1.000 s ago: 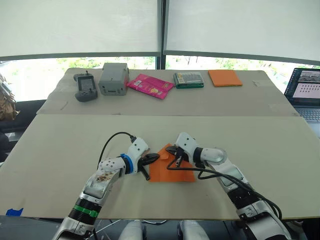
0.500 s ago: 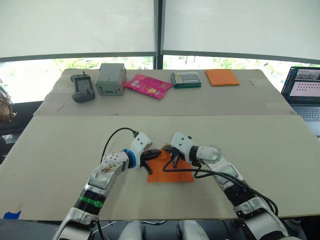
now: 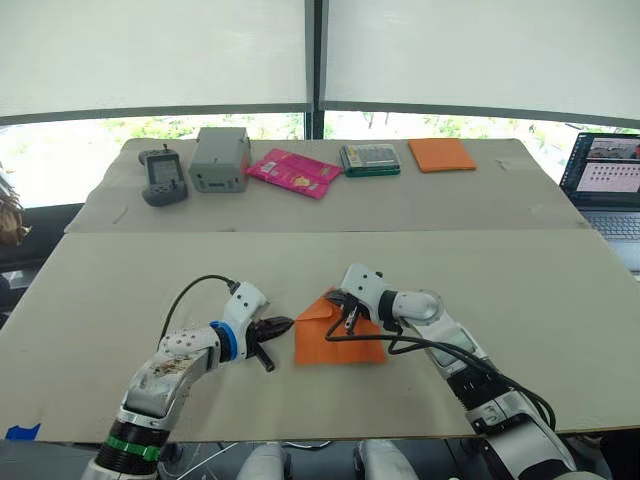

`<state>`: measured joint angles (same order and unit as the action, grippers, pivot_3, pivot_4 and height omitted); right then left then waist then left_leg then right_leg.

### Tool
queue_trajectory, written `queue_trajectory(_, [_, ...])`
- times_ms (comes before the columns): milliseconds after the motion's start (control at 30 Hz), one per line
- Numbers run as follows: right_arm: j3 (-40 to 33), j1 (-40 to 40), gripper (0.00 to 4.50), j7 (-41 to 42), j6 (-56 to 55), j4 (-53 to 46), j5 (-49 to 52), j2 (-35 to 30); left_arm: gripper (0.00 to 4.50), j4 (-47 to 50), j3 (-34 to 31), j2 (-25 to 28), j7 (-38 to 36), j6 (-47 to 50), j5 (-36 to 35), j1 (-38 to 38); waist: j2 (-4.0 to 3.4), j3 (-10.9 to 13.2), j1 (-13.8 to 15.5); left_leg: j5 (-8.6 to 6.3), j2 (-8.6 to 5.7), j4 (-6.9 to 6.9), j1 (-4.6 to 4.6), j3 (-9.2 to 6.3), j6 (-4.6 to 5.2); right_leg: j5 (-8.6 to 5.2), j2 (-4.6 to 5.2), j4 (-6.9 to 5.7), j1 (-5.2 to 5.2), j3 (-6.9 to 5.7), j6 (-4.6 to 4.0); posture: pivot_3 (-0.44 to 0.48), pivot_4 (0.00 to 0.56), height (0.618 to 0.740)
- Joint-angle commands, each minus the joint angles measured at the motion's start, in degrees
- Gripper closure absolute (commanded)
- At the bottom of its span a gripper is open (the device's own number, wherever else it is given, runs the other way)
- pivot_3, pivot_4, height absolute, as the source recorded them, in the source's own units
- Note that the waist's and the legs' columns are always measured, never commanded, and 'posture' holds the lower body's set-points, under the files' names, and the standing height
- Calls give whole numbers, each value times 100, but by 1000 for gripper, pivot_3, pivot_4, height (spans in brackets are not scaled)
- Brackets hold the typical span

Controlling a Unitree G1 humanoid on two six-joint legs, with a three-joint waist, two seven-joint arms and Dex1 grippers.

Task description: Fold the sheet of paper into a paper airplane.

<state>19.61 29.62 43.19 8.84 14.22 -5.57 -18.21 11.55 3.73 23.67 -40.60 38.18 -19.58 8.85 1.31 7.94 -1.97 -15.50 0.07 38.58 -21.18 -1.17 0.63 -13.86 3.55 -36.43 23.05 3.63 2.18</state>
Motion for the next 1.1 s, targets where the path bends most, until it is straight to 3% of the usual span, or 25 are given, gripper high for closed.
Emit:
queue_trajectory(33, [-1, -98, 4500, -28, 131, 137, -30, 9, 4473, -105, -467, -565, 320, 253, -629, 491, 6, 4, 23, 0, 0, 2, -3, 0, 0, 0, 0, 2, 0, -1, 0, 0, 150, 740])
queue_trajectory(167, [-141, -178, 4500, -149, 435, 30, 17, 13, 4473, -254, -271, -613, 230, 204, -576, 799, 8, 5, -2, 0, -1, 3, -11, -2, 0, 1, -3, 0, 8, -2, -1, 0, 150, 740])
queue_trajectory(400, [-589, -420, 4500, -483, 983, -437, 138, -121, 4473, -1058, 671, -453, -208, -75, -31, 1234, 8, 5, 61, 0, -14, -13, -14, -2, -1, 2, 4, 25, 5, -1, -1, 0, 150, 740])
queue_trajectory(600, [-889, -887, 4500, -442, 1541, -1604, 392, -413, 4473, -1596, 1333, -233, -508, -615, 603, 1377, 7, 5, 143, 0, -14, -19, -22, -4, -1, 1, 9, 34, 9, -4, -1, 0, 150, 740])
queue_trajectory(867, [-1547, -1482, 4500, -149, 2207, -2979, 680, -1535, 4473, -1926, 1497, -335, -610, -788, 748, 1433, 6, 6, 173, 1, -20, -14, -27, -2, 1, 0, 11, 39, 5, -5, 3, 0, 150, 740])
queue_trajectory(967, [-1480, -1831, 4500, 122, 2234, -3152, 707, -2005, 4473, -2028, 1471, -405, -579, -856, 794, 1453, 7, 7, 201, 0, -21, -13, -25, -3, 1, -3, 6, 45, -2, -9, 7, 0, 150, 740])
queue_trajectory(1100, [-1308, -1898, 4500, 208, 1638, -2891, 619, -2158, 4473, -2065, 1401, -488, -548, -922, 791, 1450, 7, 7, 175, 0, -22, -9, -25, 2, 1, -3, -2, 44, -3, -5, 8, 0, 150, 740])
